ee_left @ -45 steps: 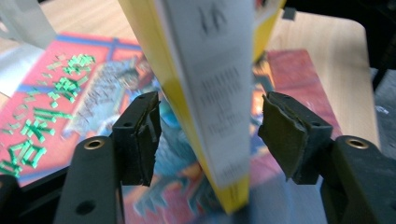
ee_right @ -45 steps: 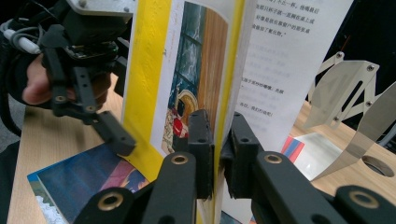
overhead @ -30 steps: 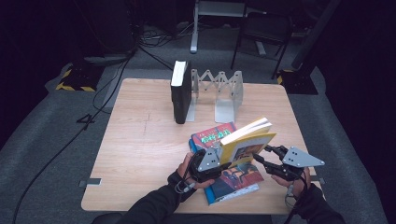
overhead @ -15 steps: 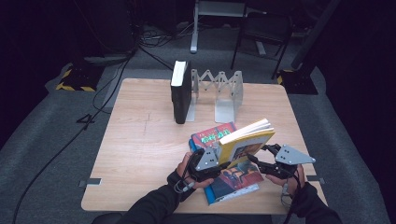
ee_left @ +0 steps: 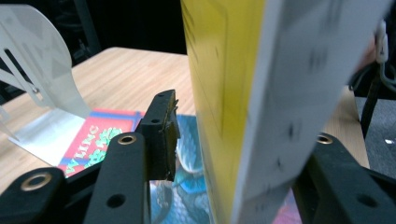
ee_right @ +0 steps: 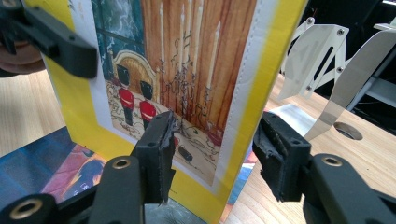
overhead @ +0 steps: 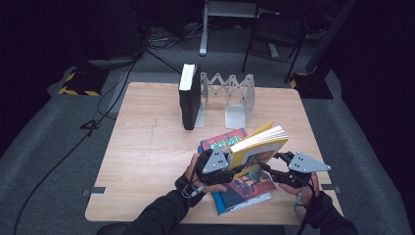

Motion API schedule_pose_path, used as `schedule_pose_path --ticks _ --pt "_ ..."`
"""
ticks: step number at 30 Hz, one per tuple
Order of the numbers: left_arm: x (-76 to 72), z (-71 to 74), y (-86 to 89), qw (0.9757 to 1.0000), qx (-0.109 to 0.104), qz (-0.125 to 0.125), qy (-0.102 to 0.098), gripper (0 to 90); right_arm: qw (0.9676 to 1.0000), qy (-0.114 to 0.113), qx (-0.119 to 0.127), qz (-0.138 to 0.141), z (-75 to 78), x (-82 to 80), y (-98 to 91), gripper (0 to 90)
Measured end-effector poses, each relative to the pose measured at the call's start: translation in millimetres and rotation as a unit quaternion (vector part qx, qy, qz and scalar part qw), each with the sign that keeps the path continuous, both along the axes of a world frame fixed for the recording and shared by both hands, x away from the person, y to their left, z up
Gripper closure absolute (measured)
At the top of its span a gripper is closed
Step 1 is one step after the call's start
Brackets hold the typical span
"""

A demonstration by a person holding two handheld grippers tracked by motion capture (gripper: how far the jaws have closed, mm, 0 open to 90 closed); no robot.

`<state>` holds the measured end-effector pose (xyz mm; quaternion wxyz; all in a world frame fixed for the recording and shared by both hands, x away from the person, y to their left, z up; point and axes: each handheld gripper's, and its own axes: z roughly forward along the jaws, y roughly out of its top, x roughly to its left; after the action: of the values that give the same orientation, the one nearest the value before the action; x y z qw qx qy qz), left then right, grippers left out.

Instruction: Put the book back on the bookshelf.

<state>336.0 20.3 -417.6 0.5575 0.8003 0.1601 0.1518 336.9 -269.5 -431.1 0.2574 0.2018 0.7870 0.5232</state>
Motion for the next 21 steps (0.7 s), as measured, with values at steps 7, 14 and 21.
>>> schedule_pose_path --ticks 7,14,21 --pt "1.2 6.1 -2.5 0.9997 -0.014 -0.002 -0.020 60.3 1.0000 -0.005 -0.004 -0.002 -0.1 -0.1 1.3 48.5" --pt "7.2 16.2 -8.5 0.9993 -0.032 -0.003 -0.017 55.8 1.0000 -0.002 -0.003 0.000 0.3 0.4 0.9 48.7" --pt "5.7 23.5 -8.6 0.9990 -0.033 -0.006 -0.028 62.1 1.0000 -0.003 -0.004 0.000 0.4 0.5 1.1 48.7"
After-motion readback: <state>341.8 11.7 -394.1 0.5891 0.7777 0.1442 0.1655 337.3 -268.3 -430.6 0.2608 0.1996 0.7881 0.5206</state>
